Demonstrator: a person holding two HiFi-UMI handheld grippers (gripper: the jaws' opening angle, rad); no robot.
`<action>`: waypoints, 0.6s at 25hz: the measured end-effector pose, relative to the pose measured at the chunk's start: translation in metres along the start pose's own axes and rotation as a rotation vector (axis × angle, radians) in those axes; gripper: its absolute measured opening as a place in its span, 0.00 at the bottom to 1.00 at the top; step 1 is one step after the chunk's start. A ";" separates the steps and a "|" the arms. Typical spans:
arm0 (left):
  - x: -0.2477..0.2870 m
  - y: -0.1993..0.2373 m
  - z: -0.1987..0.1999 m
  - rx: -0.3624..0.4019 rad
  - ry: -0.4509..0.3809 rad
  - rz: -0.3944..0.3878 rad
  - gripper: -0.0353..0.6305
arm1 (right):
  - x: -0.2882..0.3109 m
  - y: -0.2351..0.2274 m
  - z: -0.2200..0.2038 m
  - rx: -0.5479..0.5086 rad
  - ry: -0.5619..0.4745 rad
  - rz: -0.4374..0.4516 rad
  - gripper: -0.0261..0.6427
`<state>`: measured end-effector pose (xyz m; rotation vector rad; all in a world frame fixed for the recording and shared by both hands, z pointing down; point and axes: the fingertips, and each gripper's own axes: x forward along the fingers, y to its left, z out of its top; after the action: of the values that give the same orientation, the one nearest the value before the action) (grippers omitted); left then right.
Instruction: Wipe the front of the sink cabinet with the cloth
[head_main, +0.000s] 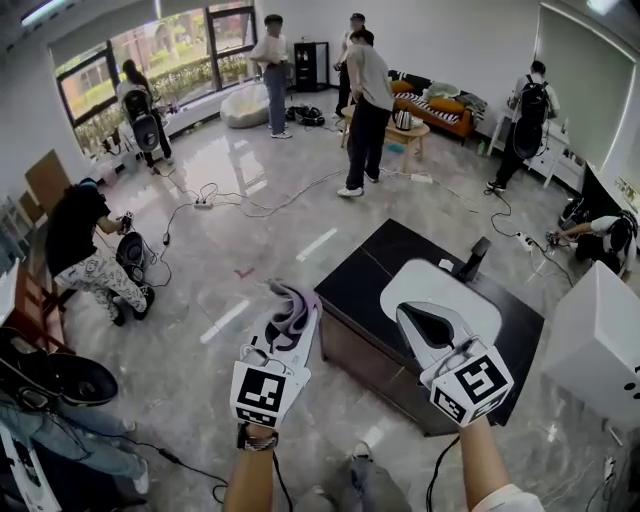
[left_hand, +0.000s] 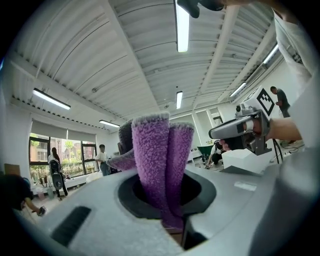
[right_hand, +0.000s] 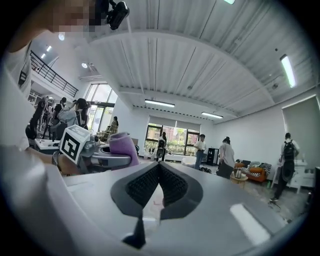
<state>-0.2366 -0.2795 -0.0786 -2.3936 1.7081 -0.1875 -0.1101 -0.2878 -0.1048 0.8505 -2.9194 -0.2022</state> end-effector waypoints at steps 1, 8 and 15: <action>-0.007 0.000 0.013 0.004 -0.007 -0.005 0.13 | -0.007 0.005 0.013 -0.007 -0.005 -0.003 0.05; -0.056 -0.019 0.065 0.021 -0.015 -0.019 0.13 | -0.051 0.050 0.064 -0.046 -0.022 -0.017 0.05; -0.110 -0.047 0.086 0.041 -0.005 -0.037 0.13 | -0.090 0.099 0.090 -0.057 -0.052 -0.041 0.05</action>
<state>-0.2113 -0.1532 -0.1504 -2.3953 1.6429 -0.2201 -0.0980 -0.1474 -0.1828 0.9098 -2.9299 -0.3136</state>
